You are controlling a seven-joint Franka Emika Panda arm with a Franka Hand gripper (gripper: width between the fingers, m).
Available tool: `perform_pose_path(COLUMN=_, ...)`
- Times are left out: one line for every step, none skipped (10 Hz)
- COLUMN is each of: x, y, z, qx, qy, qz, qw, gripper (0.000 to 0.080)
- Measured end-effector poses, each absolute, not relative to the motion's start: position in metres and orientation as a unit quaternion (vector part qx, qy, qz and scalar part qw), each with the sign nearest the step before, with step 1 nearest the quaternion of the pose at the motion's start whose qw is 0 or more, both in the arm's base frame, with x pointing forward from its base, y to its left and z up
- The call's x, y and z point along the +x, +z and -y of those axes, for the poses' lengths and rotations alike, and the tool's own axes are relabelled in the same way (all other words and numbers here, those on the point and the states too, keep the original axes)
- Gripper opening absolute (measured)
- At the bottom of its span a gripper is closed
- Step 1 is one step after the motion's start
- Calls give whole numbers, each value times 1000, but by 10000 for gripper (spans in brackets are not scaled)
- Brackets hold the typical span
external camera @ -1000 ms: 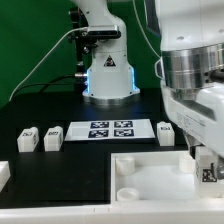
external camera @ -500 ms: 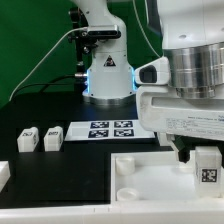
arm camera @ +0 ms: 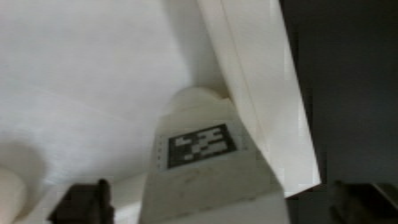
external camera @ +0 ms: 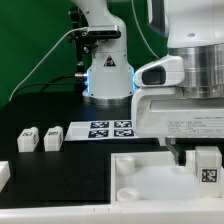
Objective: Assemble one leg
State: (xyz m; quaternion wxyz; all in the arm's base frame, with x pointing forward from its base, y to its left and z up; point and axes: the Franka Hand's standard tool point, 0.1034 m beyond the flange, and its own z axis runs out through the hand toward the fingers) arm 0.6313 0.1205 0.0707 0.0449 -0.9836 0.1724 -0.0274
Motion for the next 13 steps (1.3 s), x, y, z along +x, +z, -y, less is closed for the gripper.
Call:
perform_pose_path(x=631, y=71, z=-120, qx=-984, qy=-27, qz=-172, qw=45, gripper=467)
perform_pose_path(x=631, y=71, z=-120, qx=-984, qy=-27, qz=-172, qw=45, gripper=467)
perform_pose_path(x=631, y=70, z=-119, qx=-984, qy=-27, qz=-173, qw=44, gripper=293)
perform_pose_path(x=631, y=70, z=-118, qx=-984, qy=-27, qz=-173, qw=44, gripper=294)
perform_pose_path(x=632, y=71, z=-116, qx=-981, qy=-27, qz=-185, qw=44, gripper=294)
perform_pose_path(x=632, y=71, z=-115, qx=-976, qy=-26, qz=-213, qw=44, gripper=294)
perform_pose_path(x=632, y=70, z=-116, qx=-966, qy=-24, qz=-253, qw=45, gripper=294)
perform_pose_path(x=632, y=70, z=-116, qx=-957, qy=-24, qz=-285, qw=46, gripper=294)
perform_pose_path(x=632, y=70, z=-116, qx=-947, qy=-23, qz=-317, qw=46, gripper=294)
perform_pose_path(x=631, y=70, z=-117, qx=-936, qy=-22, qz=-348, qw=47, gripper=294)
perform_pose_path(x=631, y=70, z=-118, qx=-916, qy=-24, qz=-397, qw=49, gripper=294)
perform_pose_path(x=632, y=70, z=-116, qx=-899, qy=-25, qz=-432, qw=60, gripper=294)
perform_pose_path(x=632, y=70, z=-116, qx=-893, qy=-19, qz=-445, qw=65, gripper=295)
